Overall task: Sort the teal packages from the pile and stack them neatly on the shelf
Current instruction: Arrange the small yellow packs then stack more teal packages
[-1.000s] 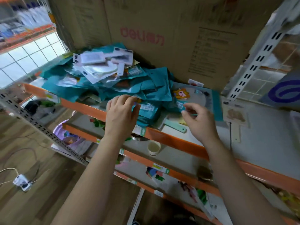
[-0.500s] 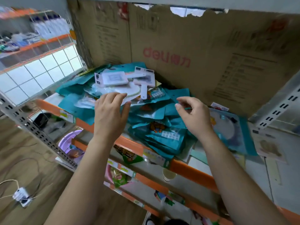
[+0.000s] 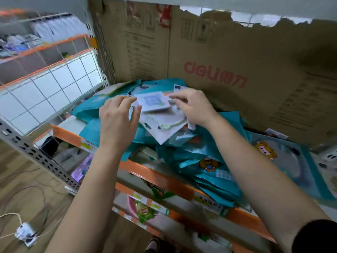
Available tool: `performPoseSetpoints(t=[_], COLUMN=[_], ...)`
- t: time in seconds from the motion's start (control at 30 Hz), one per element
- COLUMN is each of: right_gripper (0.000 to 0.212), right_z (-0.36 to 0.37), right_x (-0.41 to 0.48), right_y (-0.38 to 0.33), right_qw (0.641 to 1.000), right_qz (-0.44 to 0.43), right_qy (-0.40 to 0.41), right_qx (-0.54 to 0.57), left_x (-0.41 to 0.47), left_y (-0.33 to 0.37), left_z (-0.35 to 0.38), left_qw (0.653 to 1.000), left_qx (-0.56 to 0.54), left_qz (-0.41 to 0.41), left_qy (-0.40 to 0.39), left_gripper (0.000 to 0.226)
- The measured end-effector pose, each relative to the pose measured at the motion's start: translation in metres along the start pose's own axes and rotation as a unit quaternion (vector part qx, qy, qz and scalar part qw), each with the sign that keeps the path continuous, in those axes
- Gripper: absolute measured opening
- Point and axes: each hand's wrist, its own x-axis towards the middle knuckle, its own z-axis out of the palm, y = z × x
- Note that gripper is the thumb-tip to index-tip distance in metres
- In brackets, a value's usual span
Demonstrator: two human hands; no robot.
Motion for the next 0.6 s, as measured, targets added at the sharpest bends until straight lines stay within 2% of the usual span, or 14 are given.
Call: performPoseSetpoints(t=[0.1, 0.23, 0.33, 0.43, 0.5, 0.6], right_gripper=[0.032, 0.047, 0.040, 0.061, 0.067, 0.081], right_z=[0.019, 0.031, 0.034, 0.032, 0.030, 0.027], right_x=[0.027, 0.052, 0.060, 0.066, 0.068, 0.066], right_y=[-0.008, -0.009, -0.007, -0.009, -0.010, -0.014], right_qw=[0.998, 0.984, 0.970, 0.955, 0.952, 0.972], right_qz=[0.017, 0.020, 0.033, 0.062, 0.063, 0.083], right_qy=[-0.052, -0.163, -0.216, -0.241, -0.236, -0.176], right_qx=[-0.004, -0.062, -0.105, -0.164, -0.184, -0.135], left_x=[0.011, 0.023, 0.028, 0.034, 0.037, 0.039], left_y=[-0.022, -0.042, -0.053, -0.060, -0.062, -0.061], left_z=[0.002, 0.004, 0.005, 0.005, 0.006, 0.009], left_qw=[1.000, 0.998, 0.997, 0.996, 0.995, 0.994], left_qx=[-0.004, -0.025, -0.046, -0.064, -0.082, -0.100], left_qz=[0.002, 0.014, 0.020, 0.024, 0.021, 0.026], left_qy=[-0.026, -0.049, -0.055, -0.054, -0.050, -0.043], left_gripper=[0.032, 0.031, 0.031, 0.032, 0.032, 0.032])
